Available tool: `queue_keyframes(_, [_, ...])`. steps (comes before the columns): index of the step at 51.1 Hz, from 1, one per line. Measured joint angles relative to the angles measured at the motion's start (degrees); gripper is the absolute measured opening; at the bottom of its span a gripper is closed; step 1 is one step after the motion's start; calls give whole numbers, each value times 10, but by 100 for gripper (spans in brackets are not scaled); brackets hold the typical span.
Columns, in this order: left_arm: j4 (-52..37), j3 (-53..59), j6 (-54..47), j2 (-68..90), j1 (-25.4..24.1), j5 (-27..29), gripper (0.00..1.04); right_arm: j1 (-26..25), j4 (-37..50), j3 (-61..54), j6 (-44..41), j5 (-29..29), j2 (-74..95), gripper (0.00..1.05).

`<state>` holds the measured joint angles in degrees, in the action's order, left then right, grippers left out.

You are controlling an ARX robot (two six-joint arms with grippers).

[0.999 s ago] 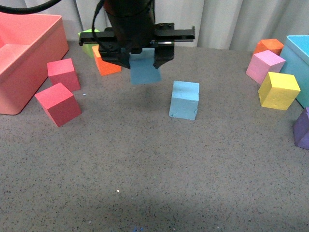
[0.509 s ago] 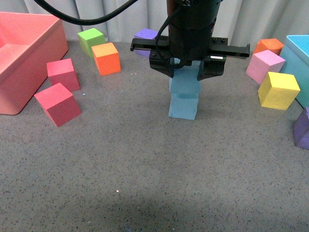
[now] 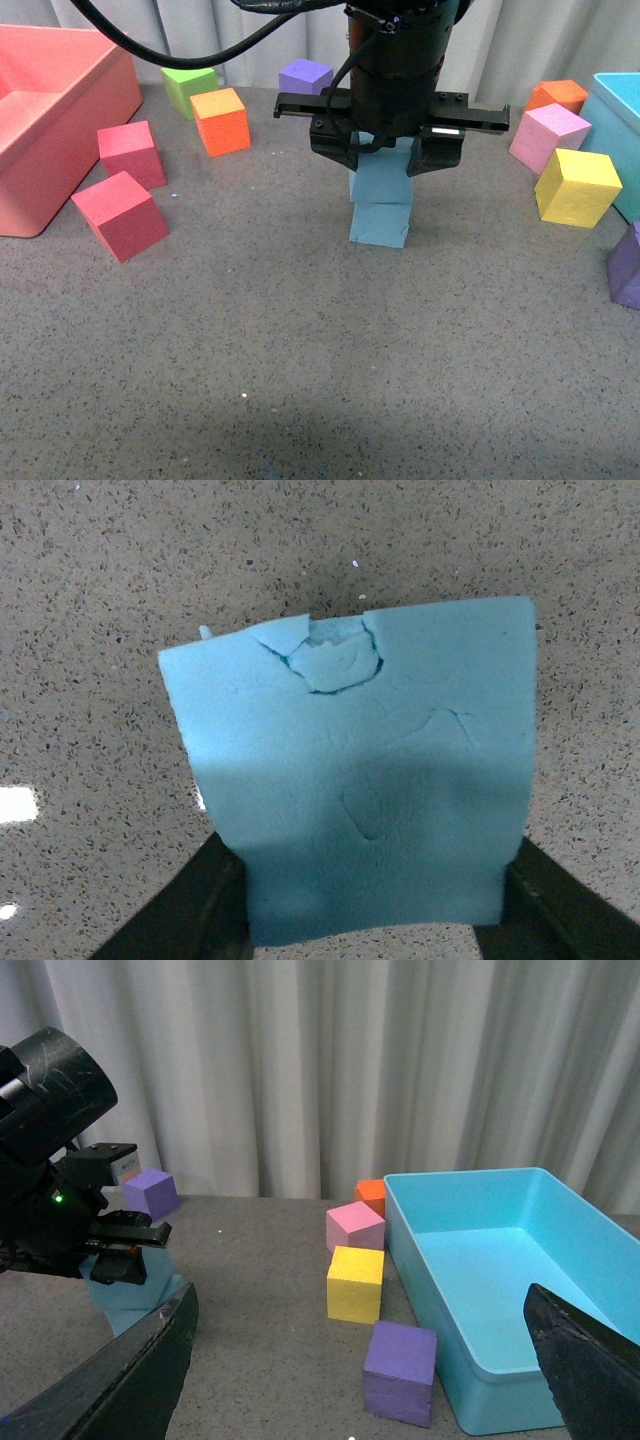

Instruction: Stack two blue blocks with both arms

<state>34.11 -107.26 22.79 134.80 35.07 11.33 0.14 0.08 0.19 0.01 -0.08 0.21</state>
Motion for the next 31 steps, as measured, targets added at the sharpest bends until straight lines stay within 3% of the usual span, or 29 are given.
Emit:
queue_keyframes(7, [0, -3, 1, 0, 1, 0, 72, 0, 0, 0, 0, 0, 0, 95])
queue_keyframes(17, [-5, 0, 7, -6, 2, -12, 100, 0, 0, 0, 0, 0, 0, 95])
queue_keyframes(31, [-56, 75, 24, -104, 2, 3, 97, 0, 0, 0, 0, 0, 0, 95])
